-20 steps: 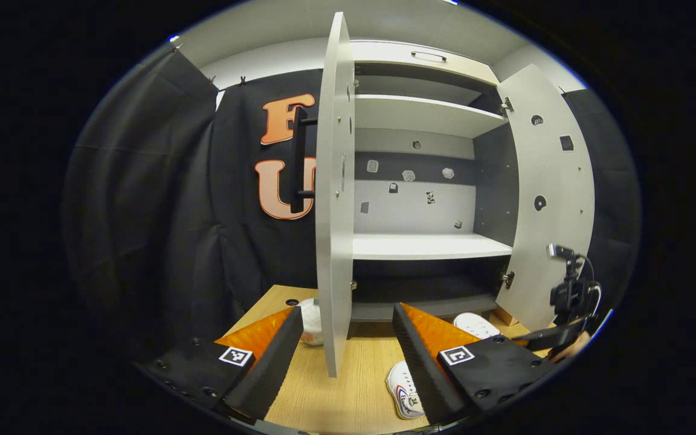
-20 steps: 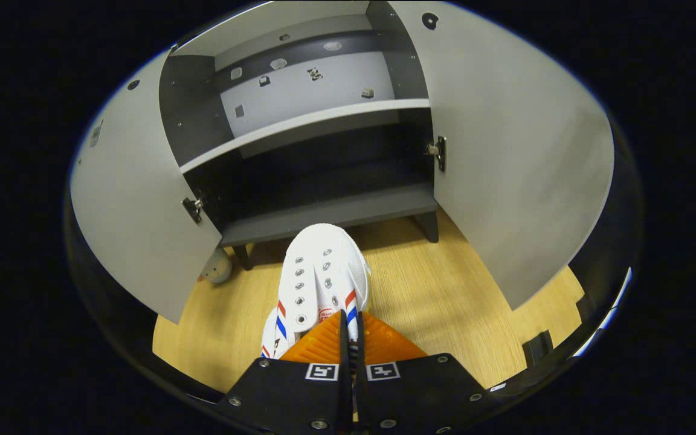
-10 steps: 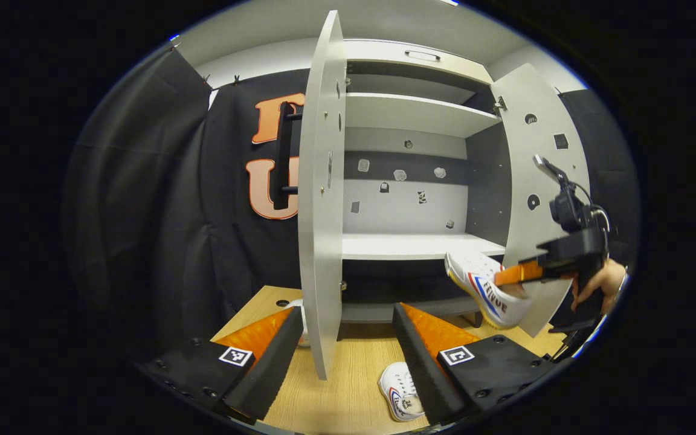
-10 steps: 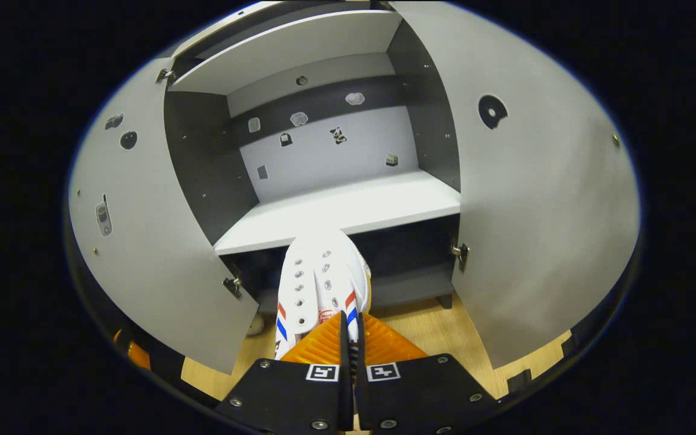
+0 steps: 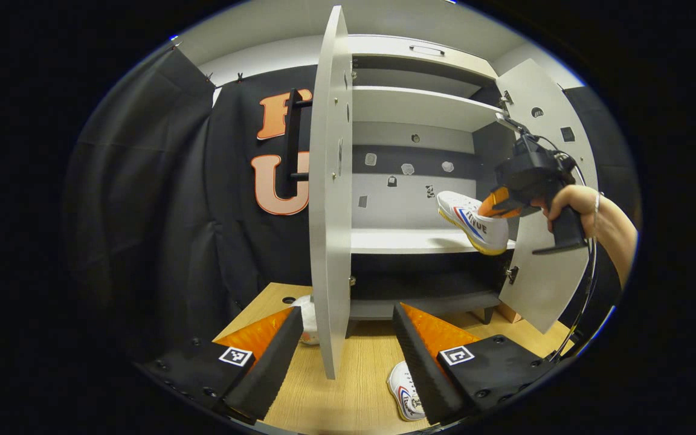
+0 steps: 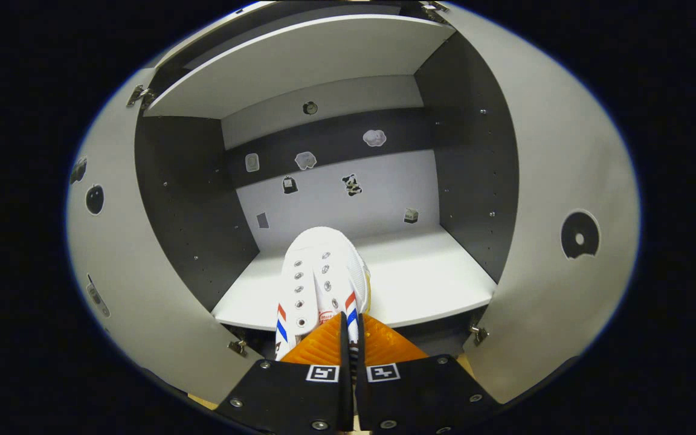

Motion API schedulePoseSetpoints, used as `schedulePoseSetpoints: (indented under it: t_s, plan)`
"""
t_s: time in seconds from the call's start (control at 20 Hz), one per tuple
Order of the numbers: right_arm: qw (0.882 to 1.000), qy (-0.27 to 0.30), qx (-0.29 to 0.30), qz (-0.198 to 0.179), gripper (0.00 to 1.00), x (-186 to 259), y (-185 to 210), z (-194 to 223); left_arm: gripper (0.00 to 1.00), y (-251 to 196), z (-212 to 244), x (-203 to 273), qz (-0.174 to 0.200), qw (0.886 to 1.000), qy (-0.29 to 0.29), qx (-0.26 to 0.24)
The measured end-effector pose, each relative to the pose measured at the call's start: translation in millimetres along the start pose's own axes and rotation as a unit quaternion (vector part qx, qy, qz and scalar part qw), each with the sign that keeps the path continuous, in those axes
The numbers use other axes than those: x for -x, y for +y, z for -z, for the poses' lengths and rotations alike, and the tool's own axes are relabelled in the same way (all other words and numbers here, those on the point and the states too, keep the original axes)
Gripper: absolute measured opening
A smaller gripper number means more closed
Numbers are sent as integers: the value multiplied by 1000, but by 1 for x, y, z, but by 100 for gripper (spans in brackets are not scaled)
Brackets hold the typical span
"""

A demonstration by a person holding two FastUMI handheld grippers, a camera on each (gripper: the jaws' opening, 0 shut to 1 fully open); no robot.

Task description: Grab one shoe with the right hand and put it into the shoe cabinet, grab the other shoe with the left hand and put it into the shoe cabinet; then close the right door with the right hand and the left door with the left hand.

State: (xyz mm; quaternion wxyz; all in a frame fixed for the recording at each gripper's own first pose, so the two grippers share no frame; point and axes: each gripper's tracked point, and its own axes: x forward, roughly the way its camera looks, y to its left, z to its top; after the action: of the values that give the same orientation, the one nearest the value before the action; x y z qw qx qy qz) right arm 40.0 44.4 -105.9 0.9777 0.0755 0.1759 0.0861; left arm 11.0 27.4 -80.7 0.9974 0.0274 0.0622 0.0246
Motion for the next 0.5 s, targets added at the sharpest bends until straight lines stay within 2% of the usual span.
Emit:
schedulePoseSetpoints:
  t_s: [0.2, 0.5]
  plan:
    - [1000, -7, 15, 23, 2, 14, -3, -11, 97, 4, 3, -5, -9, 1000, 2, -1]
    - [998, 32, -2, 52, 2, 9, -12, -7, 97, 5, 4, -10, -10, 1000, 4, -1]
